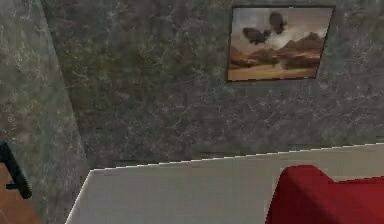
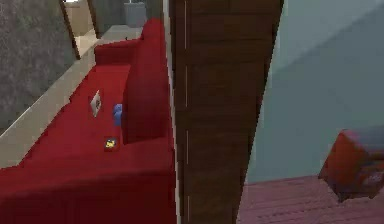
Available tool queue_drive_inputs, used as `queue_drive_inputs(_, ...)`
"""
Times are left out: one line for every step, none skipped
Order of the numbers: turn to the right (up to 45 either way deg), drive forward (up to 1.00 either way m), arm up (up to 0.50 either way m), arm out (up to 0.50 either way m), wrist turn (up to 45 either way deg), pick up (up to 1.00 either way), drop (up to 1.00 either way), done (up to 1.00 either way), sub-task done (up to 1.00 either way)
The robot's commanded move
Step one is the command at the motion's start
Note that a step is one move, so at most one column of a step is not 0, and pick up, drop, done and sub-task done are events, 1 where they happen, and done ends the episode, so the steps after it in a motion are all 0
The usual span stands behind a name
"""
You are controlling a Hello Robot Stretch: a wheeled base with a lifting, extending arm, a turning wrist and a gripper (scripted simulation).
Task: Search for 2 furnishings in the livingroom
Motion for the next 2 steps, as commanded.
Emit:
queue_drive_inputs(0.0,1.00,0.00,0.00,0.0,0.00,0.00,0.00,0.00)
queue_drive_inputs(-3.0,0.00,0.00,0.00,0.0,0.00,0.00,0.00,0.00)
